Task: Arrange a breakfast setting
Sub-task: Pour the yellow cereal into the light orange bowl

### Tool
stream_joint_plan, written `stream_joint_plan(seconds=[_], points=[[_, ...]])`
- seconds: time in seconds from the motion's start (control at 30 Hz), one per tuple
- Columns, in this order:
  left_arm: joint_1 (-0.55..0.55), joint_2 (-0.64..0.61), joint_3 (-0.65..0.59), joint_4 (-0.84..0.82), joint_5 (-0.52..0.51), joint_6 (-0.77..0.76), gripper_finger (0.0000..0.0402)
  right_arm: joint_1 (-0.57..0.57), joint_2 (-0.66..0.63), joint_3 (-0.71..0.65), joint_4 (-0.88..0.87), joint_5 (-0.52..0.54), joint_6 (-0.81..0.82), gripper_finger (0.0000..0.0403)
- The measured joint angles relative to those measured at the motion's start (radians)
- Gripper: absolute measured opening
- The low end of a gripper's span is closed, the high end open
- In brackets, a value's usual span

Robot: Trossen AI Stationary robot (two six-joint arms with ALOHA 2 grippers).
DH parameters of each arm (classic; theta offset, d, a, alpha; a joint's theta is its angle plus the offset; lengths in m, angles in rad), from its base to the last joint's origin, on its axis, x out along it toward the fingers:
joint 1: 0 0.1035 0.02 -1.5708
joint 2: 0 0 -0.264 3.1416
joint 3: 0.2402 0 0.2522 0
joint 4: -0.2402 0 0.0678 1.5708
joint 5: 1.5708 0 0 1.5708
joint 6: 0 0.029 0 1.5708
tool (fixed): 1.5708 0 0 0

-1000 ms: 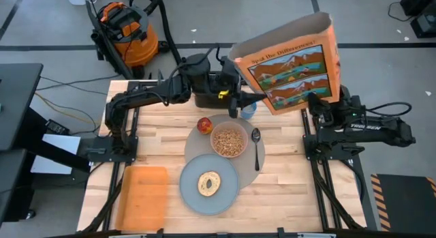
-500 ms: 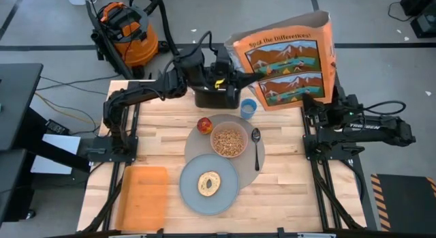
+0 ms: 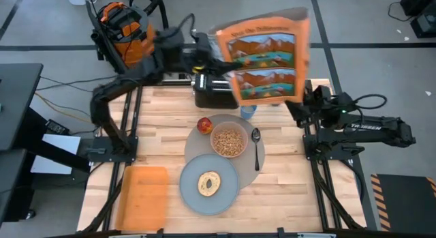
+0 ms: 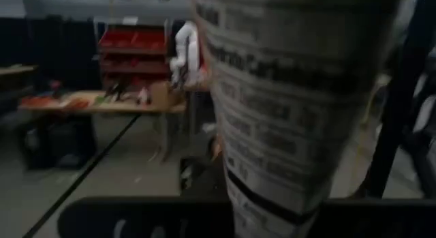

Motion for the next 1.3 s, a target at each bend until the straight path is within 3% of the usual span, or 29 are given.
stream_joint_plan(seconds=[0.4, 0.67, 0.9, 1.0, 1.1, 1.3], points=[[0.249, -0.203, -0.003, -0.592, -0.240, 0.199, 0.0010, 0.000, 0.014, 0.000, -0.112, 0.126, -0.002, 0.0348], [0.420, -0.244, -0.004, -0.838, -0.267, 0.251, 0.0010, 0.000, 0.013, 0.001, -0.097, 0.264, 0.001, 0.0348], [0.566, -0.255, -0.019, -0.894, -0.262, 0.250, 0.0009, 0.000, 0.016, 0.030, -0.096, 0.295, 0.012, 0.0348], [0.620, -0.322, -0.159, -0.797, -0.278, 0.208, 0.0009, 0.000, 0.021, 0.039, -0.096, 0.311, 0.009, 0.0348], [0.668, -0.439, -0.405, -0.629, -0.331, 0.132, 0.0009, 0.000, 0.028, 0.040, -0.097, 0.330, 0.005, 0.0348], [0.643, -0.680, -0.863, -0.397, -0.580, -0.021, 0.0009, 0.000, 0.058, 0.040, -0.097, 0.392, 0.009, 0.0348]])
